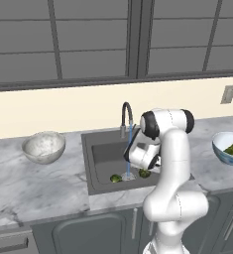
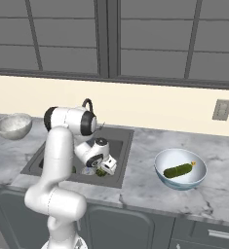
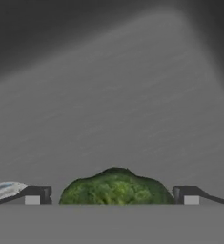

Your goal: Pick the broccolis from the sink and place them in one bowl. Place the cucumber in the other bowl. Then turn off the sink faucet.

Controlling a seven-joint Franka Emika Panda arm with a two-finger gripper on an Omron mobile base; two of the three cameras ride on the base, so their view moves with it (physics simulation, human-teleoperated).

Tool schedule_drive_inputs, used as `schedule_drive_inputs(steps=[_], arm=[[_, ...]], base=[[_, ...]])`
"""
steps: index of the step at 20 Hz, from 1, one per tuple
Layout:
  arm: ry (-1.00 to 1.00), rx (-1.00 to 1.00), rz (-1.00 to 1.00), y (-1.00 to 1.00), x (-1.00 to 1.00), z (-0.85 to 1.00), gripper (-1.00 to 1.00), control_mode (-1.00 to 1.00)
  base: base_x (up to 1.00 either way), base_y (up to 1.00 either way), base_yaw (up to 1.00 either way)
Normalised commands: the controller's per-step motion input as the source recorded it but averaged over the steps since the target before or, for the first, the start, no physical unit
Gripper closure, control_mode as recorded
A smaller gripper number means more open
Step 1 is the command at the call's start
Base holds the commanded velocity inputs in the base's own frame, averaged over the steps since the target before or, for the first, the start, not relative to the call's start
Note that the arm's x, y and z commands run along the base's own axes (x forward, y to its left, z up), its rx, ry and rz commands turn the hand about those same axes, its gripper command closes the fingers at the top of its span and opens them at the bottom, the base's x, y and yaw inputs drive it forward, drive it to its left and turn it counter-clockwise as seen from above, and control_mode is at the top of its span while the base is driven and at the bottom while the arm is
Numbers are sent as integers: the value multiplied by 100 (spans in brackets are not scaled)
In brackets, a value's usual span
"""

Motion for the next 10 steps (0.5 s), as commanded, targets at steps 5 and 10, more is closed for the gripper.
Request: schedule_drive_inputs(steps=[5,10], arm=[[0,0,-3,0,7,-14,100,-100],[0,0,-1,0,-34,0,100,-100]], base=[[0,0,0],[0,0,0]])
